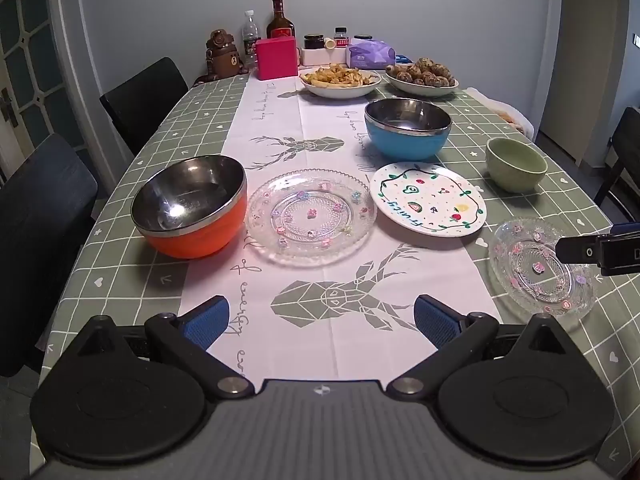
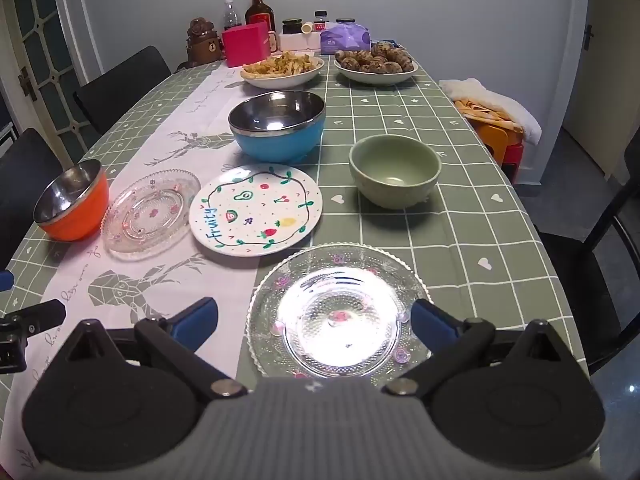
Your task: Organize plates and bowls
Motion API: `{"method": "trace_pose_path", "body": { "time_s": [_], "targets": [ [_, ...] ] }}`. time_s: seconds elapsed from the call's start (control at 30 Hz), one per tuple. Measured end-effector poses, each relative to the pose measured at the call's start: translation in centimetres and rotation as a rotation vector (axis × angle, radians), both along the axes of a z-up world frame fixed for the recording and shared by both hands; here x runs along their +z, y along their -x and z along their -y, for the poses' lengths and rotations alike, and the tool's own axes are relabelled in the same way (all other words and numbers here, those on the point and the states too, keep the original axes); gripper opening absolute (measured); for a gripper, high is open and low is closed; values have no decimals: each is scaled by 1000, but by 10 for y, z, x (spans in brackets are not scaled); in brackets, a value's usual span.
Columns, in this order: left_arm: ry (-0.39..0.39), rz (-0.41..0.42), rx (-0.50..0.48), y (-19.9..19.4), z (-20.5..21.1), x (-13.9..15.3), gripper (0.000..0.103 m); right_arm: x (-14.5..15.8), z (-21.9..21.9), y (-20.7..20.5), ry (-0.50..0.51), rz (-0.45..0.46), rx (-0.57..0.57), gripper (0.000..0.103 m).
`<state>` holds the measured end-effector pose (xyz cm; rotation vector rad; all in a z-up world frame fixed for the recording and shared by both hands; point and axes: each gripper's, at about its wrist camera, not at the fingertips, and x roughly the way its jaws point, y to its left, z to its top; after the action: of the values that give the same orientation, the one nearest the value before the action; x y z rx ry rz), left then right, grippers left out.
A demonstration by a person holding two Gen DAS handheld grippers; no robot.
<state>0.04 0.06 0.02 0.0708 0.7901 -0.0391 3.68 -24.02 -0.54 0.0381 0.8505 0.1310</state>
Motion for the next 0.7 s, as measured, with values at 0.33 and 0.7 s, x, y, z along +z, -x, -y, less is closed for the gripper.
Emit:
{"method": "trace_pose_path", "body": {
  "time_s": [0.33, 0.7],
  "targets": [
    [-18, -24, 9, 0, -2, -15, 103, 1, 5, -1, -9, -9, 2, 101],
    [-21, -35, 12, 0, -4, -8, 103, -5, 0, -1, 9, -9, -9, 101]
  ]
}}
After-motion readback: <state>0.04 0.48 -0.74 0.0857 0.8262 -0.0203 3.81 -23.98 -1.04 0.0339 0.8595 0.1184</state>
